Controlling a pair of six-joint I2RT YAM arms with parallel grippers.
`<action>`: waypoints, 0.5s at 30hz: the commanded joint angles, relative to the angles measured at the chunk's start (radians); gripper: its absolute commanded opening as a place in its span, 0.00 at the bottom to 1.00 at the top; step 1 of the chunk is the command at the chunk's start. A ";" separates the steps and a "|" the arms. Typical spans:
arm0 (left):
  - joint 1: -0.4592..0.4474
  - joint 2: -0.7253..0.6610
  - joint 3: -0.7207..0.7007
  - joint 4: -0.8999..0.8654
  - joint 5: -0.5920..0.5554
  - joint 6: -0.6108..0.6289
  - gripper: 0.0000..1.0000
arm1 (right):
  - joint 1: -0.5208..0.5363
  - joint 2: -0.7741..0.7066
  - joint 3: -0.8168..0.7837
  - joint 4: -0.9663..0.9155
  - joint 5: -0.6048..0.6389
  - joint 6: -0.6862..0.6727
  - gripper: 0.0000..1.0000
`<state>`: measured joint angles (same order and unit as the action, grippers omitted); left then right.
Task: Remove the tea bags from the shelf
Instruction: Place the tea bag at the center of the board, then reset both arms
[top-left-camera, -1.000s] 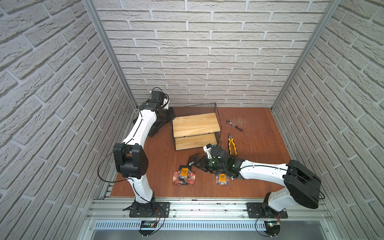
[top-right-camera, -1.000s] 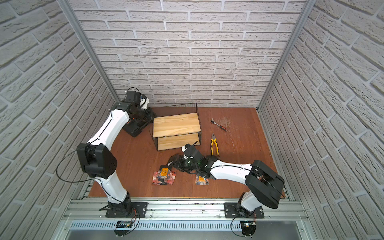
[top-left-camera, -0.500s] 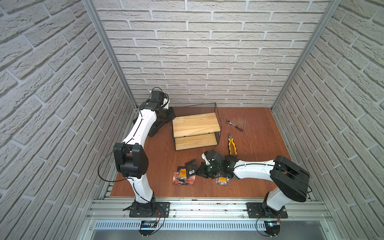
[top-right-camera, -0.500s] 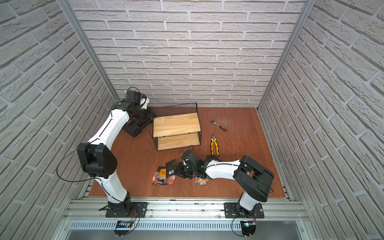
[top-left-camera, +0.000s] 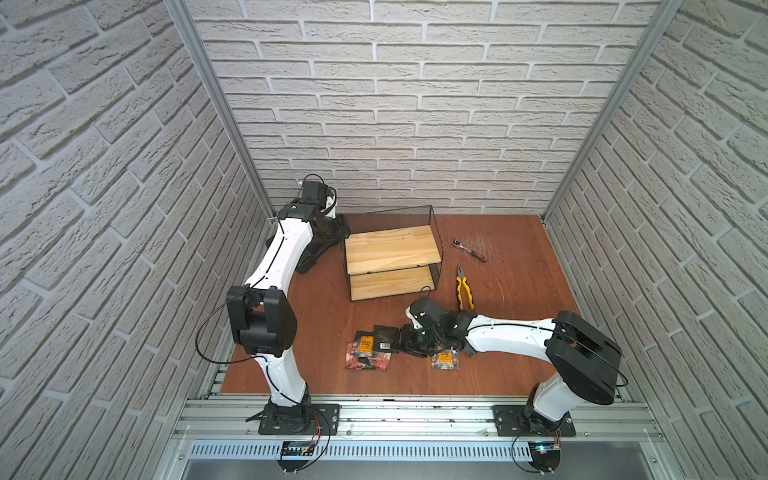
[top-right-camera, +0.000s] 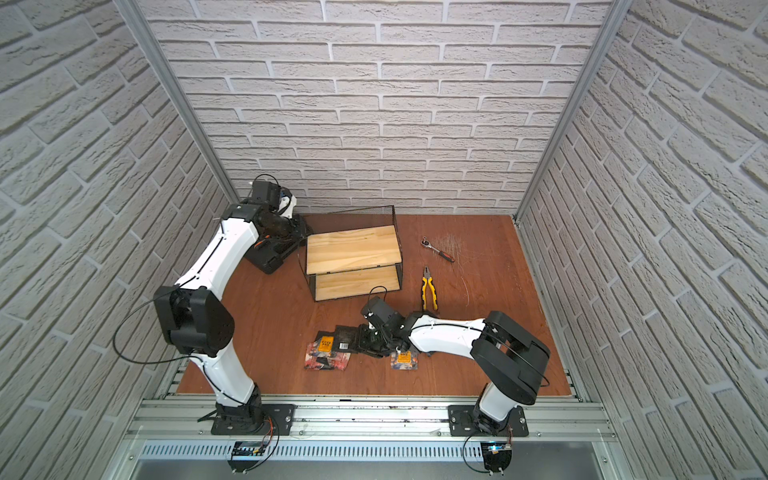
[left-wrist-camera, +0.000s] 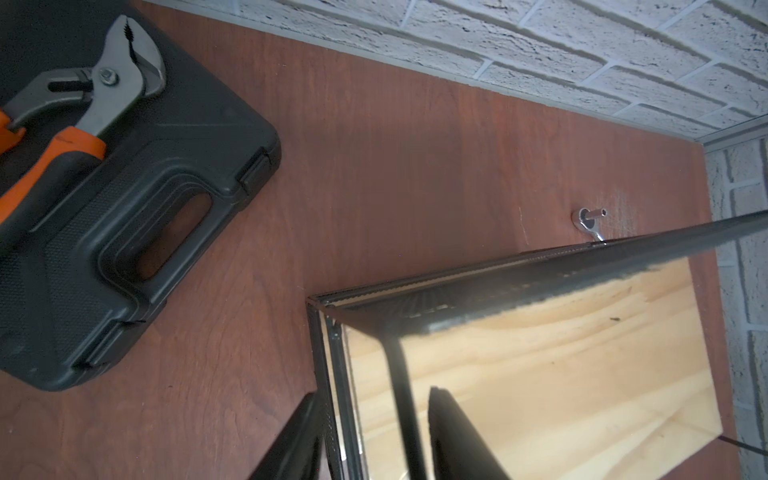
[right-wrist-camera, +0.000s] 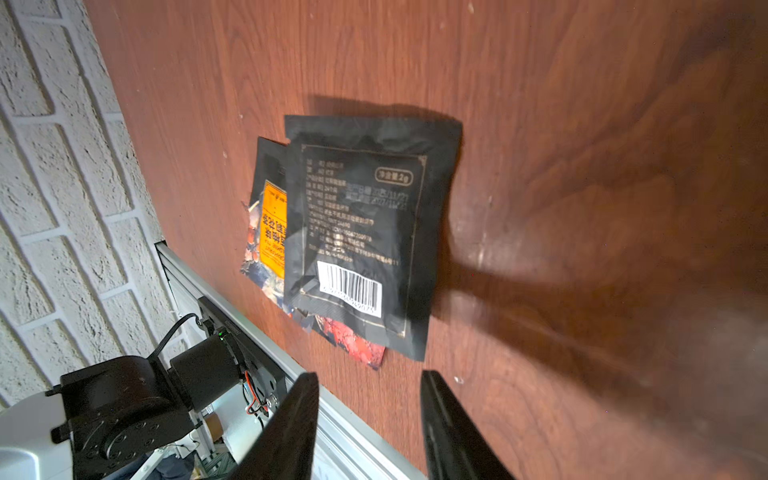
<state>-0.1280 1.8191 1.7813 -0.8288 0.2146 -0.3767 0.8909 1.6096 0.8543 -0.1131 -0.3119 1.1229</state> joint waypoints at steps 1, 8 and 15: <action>0.009 -0.018 0.021 -0.017 -0.051 0.008 0.54 | -0.020 -0.087 0.079 -0.164 0.040 -0.118 0.50; 0.006 -0.087 0.020 -0.021 -0.154 -0.018 0.84 | -0.057 -0.234 0.193 -0.521 0.219 -0.281 0.57; -0.005 -0.233 -0.075 -0.013 -0.305 -0.098 0.98 | -0.137 -0.478 0.152 -0.753 0.456 -0.269 1.00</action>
<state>-0.1268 1.6726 1.7519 -0.8444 0.0116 -0.4282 0.7845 1.2213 1.0298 -0.7036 -0.0132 0.8707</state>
